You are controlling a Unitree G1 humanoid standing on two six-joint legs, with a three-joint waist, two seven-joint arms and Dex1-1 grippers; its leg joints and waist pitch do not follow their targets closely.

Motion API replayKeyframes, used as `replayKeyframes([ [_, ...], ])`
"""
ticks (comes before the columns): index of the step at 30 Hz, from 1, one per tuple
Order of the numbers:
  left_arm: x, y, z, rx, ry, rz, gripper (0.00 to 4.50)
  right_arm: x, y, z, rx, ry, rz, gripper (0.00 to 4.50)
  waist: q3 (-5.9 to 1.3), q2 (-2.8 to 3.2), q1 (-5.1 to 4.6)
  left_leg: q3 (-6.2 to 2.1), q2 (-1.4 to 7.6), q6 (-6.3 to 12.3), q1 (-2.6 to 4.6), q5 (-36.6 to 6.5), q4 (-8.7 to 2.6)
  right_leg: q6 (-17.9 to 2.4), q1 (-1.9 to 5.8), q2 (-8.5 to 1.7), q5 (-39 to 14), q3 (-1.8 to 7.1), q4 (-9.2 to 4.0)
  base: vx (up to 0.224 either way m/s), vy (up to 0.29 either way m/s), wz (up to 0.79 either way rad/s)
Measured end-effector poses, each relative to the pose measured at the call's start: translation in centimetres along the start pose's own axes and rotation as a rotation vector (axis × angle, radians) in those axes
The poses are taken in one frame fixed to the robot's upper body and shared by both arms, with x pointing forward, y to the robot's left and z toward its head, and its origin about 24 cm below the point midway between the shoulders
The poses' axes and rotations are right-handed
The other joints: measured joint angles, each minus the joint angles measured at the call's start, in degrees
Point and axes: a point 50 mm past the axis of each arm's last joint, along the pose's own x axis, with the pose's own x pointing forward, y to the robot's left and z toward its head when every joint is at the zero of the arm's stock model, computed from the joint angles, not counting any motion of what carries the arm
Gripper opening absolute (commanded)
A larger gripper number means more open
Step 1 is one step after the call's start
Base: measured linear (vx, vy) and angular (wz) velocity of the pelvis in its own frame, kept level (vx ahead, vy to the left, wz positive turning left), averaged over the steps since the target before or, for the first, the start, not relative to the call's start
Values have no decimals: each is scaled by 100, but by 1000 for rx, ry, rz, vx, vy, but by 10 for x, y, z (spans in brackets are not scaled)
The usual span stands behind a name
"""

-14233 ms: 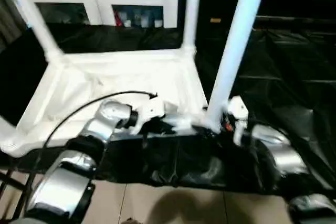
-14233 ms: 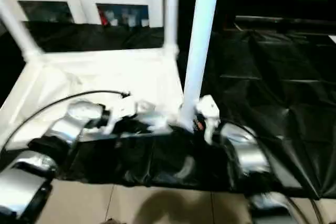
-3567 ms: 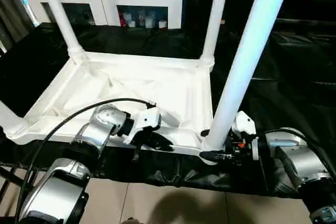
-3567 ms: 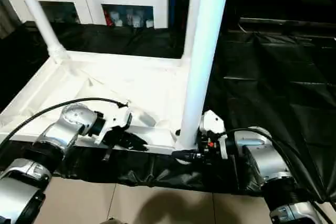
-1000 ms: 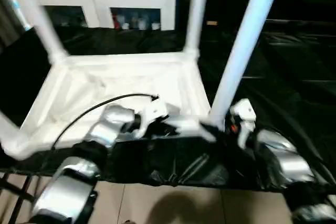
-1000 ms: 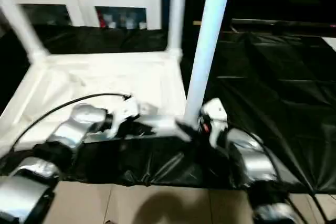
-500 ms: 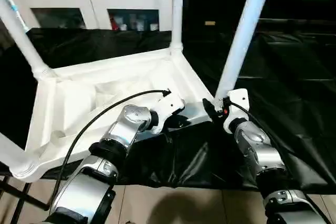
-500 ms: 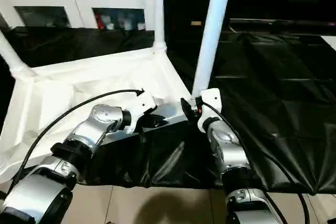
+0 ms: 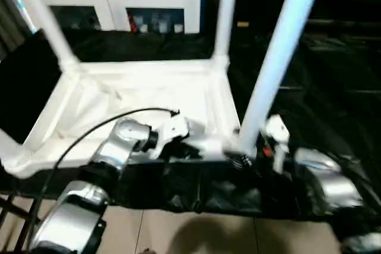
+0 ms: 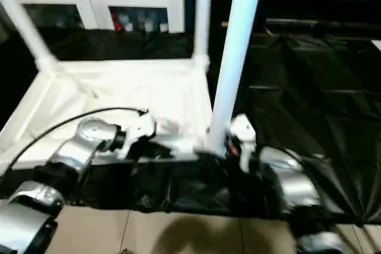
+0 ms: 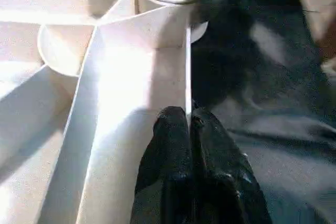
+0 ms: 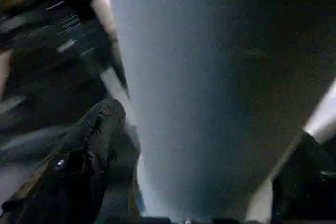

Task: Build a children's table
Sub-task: Rotate leg to tighten

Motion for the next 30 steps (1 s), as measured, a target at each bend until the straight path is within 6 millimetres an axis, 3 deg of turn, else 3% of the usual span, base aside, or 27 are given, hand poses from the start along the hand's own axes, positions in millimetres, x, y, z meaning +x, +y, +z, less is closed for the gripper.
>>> replayKeyframes([
  [10,-9,-5,-4,19,18,-95,0,-4,8,3,-18,59,151,279,2,-2,33,-1,1,0,-4,-1,0,0,-2,0,0,-2,0,0,0,0],
  [18,-10,-5,-5,18,18,-98,0,0,10,3,-15,54,153,267,3,-3,27,-1,3,-1,-3,0,2,-1,-3,0,0,-3,2,0,0,0],
  [20,-8,-3,-5,8,13,-59,0,2,7,2,-5,36,97,267,2,-3,21,-1,3,-8,3,-3,5,-3,-1,0,2,-3,9,0,0,0],
  [23,2,7,-2,-28,2,79,0,7,-7,-3,38,-11,-137,267,1,-6,1,-1,3,-35,22,-15,24,-14,14,0,17,-1,11,0,0,0],
  [27,22,15,9,-69,-8,211,0,21,-26,-2,122,-65,-455,266,-2,-1,-135,-1,-5,-35,27,-16,36,-8,21,-4,22,10,3,0,0,0],
  [30,29,18,12,-79,-10,269,0,31,-30,-1,159,-85,-581,266,-7,8,-155,-3,-4,-35,30,-16,28,-18,21,-3,28,8,5,0,0,0],
])
